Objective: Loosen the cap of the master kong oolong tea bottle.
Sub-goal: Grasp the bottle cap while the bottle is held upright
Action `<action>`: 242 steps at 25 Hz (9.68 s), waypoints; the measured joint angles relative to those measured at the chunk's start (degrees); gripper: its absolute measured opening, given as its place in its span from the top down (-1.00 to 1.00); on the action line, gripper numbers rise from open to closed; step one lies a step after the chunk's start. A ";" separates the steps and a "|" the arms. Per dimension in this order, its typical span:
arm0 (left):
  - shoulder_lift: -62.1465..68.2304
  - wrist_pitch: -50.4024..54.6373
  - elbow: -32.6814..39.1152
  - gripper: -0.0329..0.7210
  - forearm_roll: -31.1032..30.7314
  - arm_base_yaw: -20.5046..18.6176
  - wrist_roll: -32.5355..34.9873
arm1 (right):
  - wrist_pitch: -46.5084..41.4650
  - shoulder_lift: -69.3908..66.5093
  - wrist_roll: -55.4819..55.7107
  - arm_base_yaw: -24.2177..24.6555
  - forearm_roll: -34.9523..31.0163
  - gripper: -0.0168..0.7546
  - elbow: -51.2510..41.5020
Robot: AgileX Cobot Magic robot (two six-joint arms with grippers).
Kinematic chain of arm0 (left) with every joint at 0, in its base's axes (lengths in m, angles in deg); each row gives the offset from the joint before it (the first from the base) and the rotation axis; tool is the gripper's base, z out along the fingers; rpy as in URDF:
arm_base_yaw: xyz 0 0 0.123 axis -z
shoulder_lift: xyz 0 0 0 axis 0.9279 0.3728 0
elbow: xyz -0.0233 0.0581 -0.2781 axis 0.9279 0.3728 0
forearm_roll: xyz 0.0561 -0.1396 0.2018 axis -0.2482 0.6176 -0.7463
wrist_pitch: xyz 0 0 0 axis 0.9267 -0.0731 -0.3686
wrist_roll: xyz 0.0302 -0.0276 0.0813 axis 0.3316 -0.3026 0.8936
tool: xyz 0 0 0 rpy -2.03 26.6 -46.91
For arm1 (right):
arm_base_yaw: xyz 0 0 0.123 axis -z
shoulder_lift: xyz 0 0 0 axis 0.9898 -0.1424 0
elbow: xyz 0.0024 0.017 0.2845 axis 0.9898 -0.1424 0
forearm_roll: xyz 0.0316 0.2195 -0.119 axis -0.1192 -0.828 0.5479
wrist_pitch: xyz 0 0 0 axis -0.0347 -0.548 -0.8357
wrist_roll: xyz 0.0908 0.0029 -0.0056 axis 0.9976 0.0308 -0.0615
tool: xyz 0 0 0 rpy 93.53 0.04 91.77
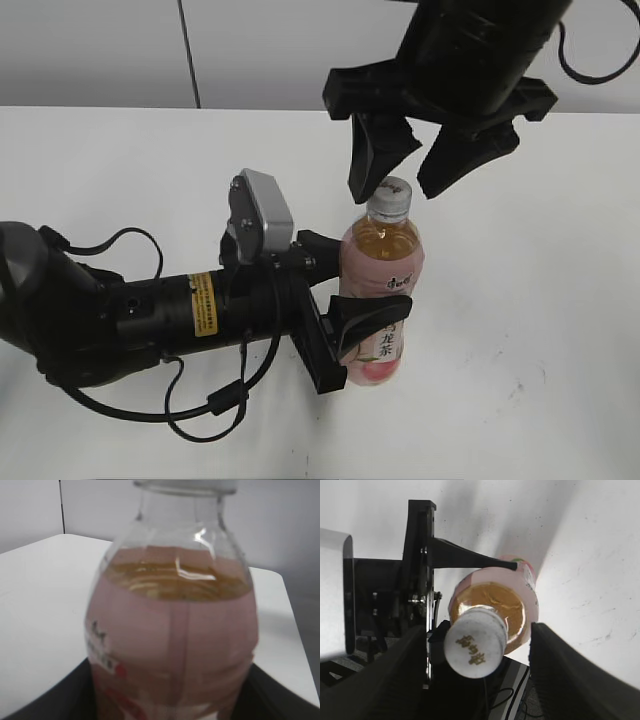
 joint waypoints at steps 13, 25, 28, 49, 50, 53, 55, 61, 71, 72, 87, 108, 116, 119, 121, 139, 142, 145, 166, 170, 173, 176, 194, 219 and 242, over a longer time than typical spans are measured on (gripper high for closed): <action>0.00 0.00 0.00 -0.16 -0.02 0.00 0.00 | 0.00 -0.07 0.14 0.00 -0.38 -0.29 0.06; 0.00 0.00 0.00 -0.16 -0.02 0.00 0.00 | 0.00 -0.07 0.20 0.00 -1.85 -0.23 0.06; 0.00 0.00 0.00 -0.16 -0.02 0.00 0.00 | -0.05 -0.21 0.20 0.00 -1.90 -0.15 0.06; 0.00 -0.01 -0.04 -0.16 -0.07 0.00 0.00 | -0.35 -2.15 -11.13 0.00 -0.41 0.17 0.06; 0.00 -0.01 -0.04 -0.16 -0.12 0.00 0.07 | -0.29 -2.15 -15.01 0.00 -0.32 0.17 0.06; 0.00 -0.01 -0.04 -0.16 -0.17 0.05 0.18 | 0.14 -2.15 -30.07 0.00 -0.29 0.20 0.18; 0.00 0.04 -0.04 -0.16 -0.17 0.05 0.18 | 0.47 -2.15 -41.77 -0.11 -0.29 0.23 0.18; 0.00 0.04 -0.04 -0.16 -0.29 0.05 0.18 | 0.33 -2.15 -67.46 -0.18 -0.71 0.23 0.18; 0.00 -0.01 -0.04 -0.16 -0.50 0.05 0.12 | -0.03 -2.15 -64.33 -0.18 -3.62 -0.06 0.80; 0.00 -0.01 -0.04 -0.16 -0.50 0.05 0.12 | -0.09 -2.15 -61.75 -0.18 -4.49 -0.23 1.60; 0.00 0.03 -0.04 -0.16 -0.50 0.05 0.02 | -0.16 -1.68 -1.34 -0.37 0.86 -0.48 8.46; 0.00 0.03 -0.04 -0.16 -0.50 0.05 0.00 | -0.26 -1.67 -20.12 -0.56 0.39 0.22 0.58; 0.00 0.03 -0.04 -0.16 -0.50 0.05 0.00 | -0.48 -1.62 -74.56 -0.56 0.05 0.24 0.58; 0.00 0.03 -0.04 -0.16 -0.53 0.05 0.00 | -0.57 -1.62 -81.47 -0.75 -0.45 0.24 0.58; 0.00 0.03 -0.04 -0.16 -0.64 0.05 0.06 | -0.61 -1.62 -80.94 -0.75 -1.08 0.24 0.58; 0.00 0.03 -0.04 -0.16 -0.64 0.05 -0.03 | -0.39 -1.55 -2.44 -0.94 -0.79 -0.39 8.46; 0.00 0.03 -0.04 -0.16 -0.64 0.05 -0.03 | -0.39 -1.55 1.70 -0.94 -0.21 -0.38 5.00; 0.00 0.03 -0.04 -0.16 -0.64 0.05 -0.03 | -0.39 -1.55 3.26 -0.94 -0.14 -0.36 1.41; 0.00 0.03 -0.04 -0.16 -0.68 0.05 -0.04 | -0.61 -1.44 -83.91 -1.12 0.60 0.23 0.30; 0.00 0.03 -0.04 -0.16 -0.72 0.05 0.02 | -0.63 -1.44 -81.52 -1.12 0.35 0.16 0.30; 0.00 0.03 -0.04 -0.16 -0.66 0.05 -0.05 | -0.41 -1.44 -76.08 -1.12 -1.05 -0.34 0.30; 0.00 0.03 -0.04 -0.16 -0.66 0.05 -0.10 | -0.40 -1.44 -69.52 -1.12 -2.47 -0.67 0.30; 0.00 0.03 -0.04 -0.16 -0.66 0.05 -0.17 | -0.36 -0.98 5.35 -1.23 1.39 -0.37 5.32; 0.00 0.03 -0.04 -0.16 -0.83 0.05 -0.11 | -0.53 -0.98 -75.99 -1.33 1.72 0.25 0.29; 0.00 -0.02 -0.04 -0.16 -0.89 0.05 -0.13 | -0.44 -0.93 -18.78 -1.42 0.61 -0.55 12.25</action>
